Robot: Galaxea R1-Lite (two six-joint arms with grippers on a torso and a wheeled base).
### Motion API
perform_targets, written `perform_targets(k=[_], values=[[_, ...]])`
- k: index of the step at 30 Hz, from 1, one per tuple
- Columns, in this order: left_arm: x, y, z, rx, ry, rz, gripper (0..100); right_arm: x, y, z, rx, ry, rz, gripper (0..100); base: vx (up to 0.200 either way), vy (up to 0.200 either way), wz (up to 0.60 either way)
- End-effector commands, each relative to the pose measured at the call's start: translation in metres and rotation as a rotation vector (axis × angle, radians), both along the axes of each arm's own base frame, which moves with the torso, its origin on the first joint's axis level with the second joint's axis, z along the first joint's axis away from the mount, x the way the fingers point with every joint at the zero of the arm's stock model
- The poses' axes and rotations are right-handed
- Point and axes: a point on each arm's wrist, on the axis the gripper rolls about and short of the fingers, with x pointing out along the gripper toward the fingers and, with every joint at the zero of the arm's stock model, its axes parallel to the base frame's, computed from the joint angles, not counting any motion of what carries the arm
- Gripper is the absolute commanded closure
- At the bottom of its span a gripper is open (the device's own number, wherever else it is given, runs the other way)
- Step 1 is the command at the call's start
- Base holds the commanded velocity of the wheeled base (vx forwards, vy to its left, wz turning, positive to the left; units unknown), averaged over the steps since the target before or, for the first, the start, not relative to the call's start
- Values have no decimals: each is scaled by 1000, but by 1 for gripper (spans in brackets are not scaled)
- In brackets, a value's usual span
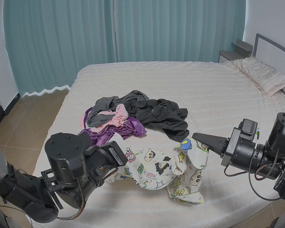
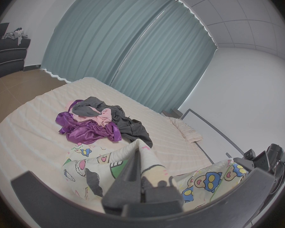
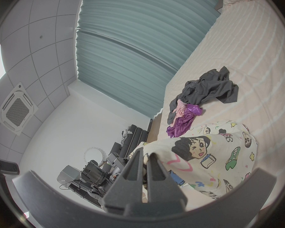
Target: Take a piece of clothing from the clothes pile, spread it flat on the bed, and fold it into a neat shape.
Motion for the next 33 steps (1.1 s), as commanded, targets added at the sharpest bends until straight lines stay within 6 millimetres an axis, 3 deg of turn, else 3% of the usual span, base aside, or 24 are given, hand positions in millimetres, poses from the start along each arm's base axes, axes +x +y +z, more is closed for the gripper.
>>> perform_targets(k=[1, 17, 26, 33], values=[[2, -5, -13, 22, 37, -4, 100, 1, 1, -6, -15, 18, -1, 100, 0, 0, 0], [1, -4, -8, 1, 24, -1, 100, -4, -6, 2, -5, -17, -36, 100, -188, 0, 0], [4, -7, -4, -54, 30, 7, 100, -3, -6, 2, -4, -18, -36, 100, 0, 0, 0], [2, -8, -5, -48, 33, 1, 100, -4, -6, 3, -4, -21, -38, 100, 0, -200, 0]])
